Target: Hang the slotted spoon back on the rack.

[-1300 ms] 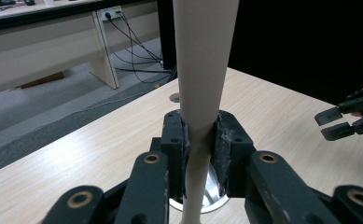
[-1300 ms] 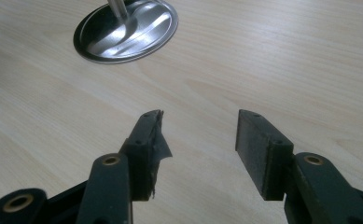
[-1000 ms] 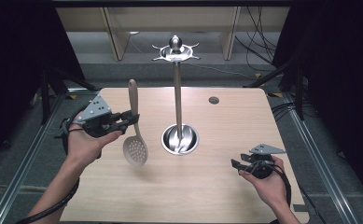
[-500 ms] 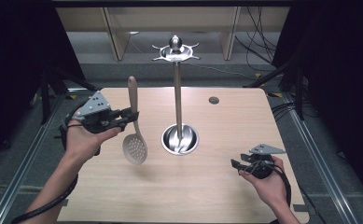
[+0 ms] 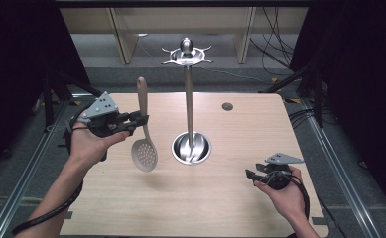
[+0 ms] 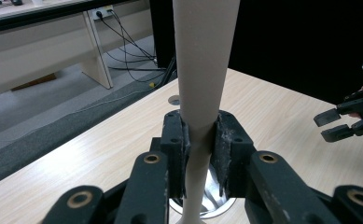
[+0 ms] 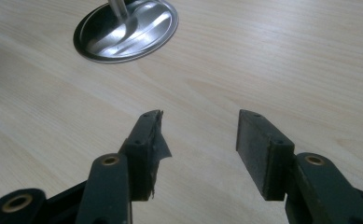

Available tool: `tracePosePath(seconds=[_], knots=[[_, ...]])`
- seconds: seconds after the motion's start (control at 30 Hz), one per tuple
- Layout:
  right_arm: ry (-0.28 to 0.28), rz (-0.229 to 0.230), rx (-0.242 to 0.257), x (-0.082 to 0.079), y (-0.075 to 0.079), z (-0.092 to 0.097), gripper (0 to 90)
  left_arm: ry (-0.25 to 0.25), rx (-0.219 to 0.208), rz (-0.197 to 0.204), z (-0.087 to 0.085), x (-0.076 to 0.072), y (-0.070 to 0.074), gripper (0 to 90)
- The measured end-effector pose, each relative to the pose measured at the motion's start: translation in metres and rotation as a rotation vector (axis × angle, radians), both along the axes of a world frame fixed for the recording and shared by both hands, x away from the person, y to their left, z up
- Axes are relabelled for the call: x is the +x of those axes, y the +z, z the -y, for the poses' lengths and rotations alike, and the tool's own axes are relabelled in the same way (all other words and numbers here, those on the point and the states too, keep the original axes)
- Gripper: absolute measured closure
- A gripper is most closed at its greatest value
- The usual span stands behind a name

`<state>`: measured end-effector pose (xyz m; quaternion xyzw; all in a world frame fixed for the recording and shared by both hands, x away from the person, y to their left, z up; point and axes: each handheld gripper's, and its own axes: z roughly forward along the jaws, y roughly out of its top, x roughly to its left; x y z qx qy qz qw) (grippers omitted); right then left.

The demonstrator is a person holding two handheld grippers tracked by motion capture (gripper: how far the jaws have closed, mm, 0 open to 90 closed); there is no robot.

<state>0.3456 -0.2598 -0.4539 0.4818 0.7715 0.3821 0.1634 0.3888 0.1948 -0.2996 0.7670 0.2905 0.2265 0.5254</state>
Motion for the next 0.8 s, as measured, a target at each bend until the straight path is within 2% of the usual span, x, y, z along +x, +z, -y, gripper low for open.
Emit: tracePosePath(seconds=[0.1,0.13,0.2,0.23,0.47,0.53,0.6,0.8], knots=[[0.0,0.001,-0.001,0.0,0.0,0.0,50.9,-0.003,-0.005,-0.003,0.0,0.002,0.0,74.5],[0.004,0.008,0.02,0.001,-0.001,-0.001,50.9,-0.002,0.001,-0.004,-0.001,0.002,0.001,74.5],[-0.001,0.002,0.007,0.0,0.0,0.0,50.8,-0.006,-0.001,-0.007,-0.001,0.003,0.001,74.5],[0.016,0.018,-0.007,0.002,-0.001,0.001,50.8,-0.007,-0.004,-0.009,-0.001,0.003,0.001,74.5],[0.011,0.02,-0.004,0.002,-0.001,0.001,50.6,-0.021,-0.013,-0.018,-0.001,0.007,0.0,74.5],[0.017,0.014,0.006,0.002,-0.001,0.001,50.6,-0.02,-0.002,-0.021,-0.002,0.008,0.001,74.5],[0.016,0.02,-0.008,0.002,-0.001,0.001,50.6,-0.028,0.003,-0.022,-0.002,0.01,0.001,74.5],[0.014,0.02,-0.007,0.002,-0.001,0.001,50.6,-0.045,0.006,-0.031,-0.002,0.014,0.001,74.5]])
